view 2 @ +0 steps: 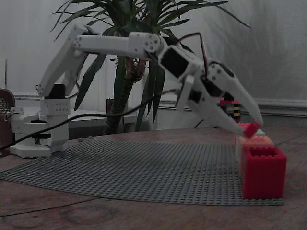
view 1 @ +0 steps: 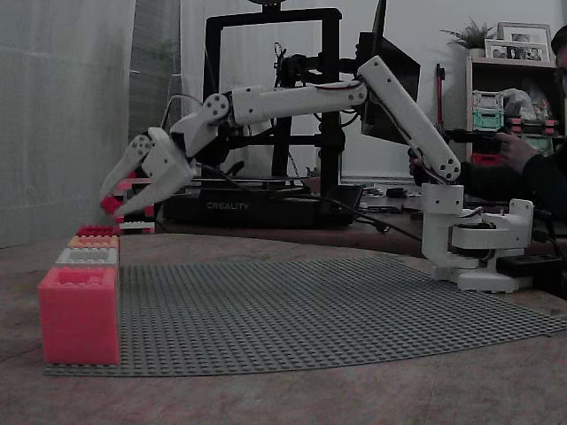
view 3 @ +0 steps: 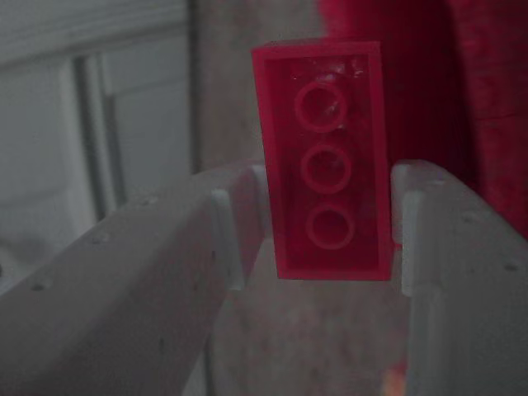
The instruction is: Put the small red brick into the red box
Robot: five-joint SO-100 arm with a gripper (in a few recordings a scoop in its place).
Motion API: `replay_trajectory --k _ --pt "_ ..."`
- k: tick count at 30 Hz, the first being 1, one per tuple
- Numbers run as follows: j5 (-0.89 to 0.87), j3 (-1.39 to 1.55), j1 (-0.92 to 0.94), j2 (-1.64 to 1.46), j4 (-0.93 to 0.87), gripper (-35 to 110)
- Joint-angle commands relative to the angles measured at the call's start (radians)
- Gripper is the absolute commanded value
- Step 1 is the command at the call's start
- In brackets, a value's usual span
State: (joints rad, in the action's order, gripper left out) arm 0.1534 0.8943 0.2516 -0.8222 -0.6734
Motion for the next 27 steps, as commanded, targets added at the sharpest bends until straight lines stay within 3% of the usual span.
replay_trajectory --k 1,6,11,19,22,27 --pt "0.026 -0.124 0.023 -0.018 0.020 2" --pt "0.040 -0.193 0.021 0.046 0.021 3" --pt "0.057 -0.209 0.021 0.072 0.037 14" --pt "0.054 -0.179 0.021 0.015 0.026 15" --pt "0.048 -0.055 0.015 -0.110 0.044 0" --pt "0.072 0.385 -0.029 -0.538 0.164 0"
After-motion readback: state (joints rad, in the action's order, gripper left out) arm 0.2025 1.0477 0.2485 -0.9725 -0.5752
